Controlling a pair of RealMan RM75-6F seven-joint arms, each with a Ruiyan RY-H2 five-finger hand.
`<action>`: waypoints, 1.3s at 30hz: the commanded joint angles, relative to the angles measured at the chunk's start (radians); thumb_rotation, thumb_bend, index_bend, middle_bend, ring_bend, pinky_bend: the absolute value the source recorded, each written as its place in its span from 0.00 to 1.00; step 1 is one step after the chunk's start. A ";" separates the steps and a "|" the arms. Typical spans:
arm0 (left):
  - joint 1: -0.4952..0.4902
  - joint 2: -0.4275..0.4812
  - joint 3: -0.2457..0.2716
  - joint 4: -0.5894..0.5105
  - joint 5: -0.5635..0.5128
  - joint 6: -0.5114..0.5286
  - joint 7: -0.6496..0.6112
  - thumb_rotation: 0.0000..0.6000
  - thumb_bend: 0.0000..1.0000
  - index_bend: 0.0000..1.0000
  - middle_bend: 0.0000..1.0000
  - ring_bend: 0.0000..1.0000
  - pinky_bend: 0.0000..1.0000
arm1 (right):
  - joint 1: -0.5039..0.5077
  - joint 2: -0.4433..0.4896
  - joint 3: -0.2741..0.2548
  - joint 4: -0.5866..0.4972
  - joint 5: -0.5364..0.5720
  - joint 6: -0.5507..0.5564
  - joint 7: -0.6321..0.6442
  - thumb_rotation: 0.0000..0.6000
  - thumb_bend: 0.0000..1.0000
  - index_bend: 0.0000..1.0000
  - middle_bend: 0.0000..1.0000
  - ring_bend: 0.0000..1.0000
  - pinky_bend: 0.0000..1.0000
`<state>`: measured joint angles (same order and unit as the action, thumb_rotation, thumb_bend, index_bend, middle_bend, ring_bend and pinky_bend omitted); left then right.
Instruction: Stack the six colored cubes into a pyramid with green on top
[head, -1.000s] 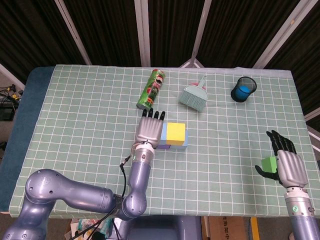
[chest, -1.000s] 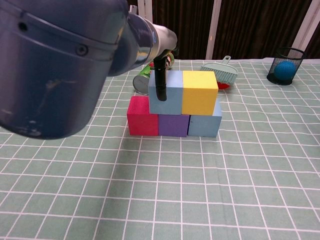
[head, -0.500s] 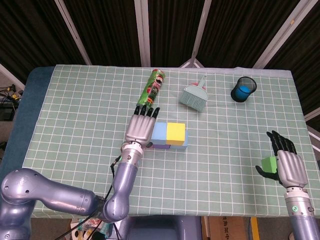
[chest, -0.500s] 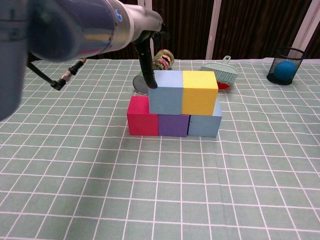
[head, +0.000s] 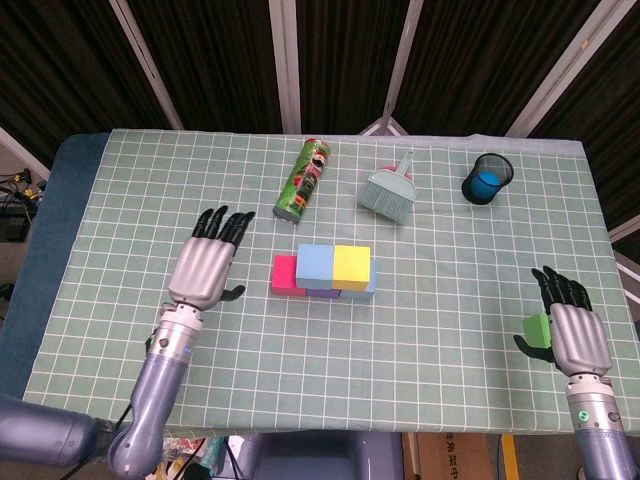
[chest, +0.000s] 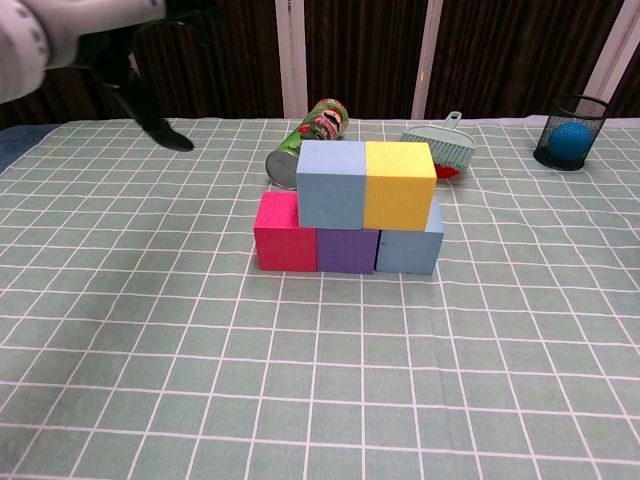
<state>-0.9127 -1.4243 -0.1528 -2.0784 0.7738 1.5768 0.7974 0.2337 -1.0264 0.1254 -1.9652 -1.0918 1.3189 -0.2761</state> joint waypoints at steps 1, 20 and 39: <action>0.130 0.087 0.125 -0.014 0.157 0.054 -0.130 1.00 0.12 0.00 0.09 0.02 0.05 | 0.004 -0.017 -0.005 0.022 0.014 0.000 -0.025 1.00 0.25 0.00 0.00 0.00 0.00; 0.311 0.181 0.179 0.107 0.339 0.023 -0.304 1.00 0.12 0.00 0.07 0.02 0.05 | 0.007 -0.120 -0.033 0.147 0.037 0.025 -0.151 1.00 0.25 0.00 0.00 0.00 0.00; 0.350 0.151 0.077 0.202 0.335 -0.050 -0.350 1.00 0.12 0.00 0.07 0.02 0.05 | 0.082 -0.228 0.006 0.306 0.162 -0.081 -0.221 1.00 0.25 0.00 0.00 0.00 0.00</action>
<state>-0.5663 -1.2768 -0.0715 -1.8726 1.1069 1.5270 0.4505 0.3125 -1.2504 0.1316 -1.6633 -0.9356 1.2426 -0.4909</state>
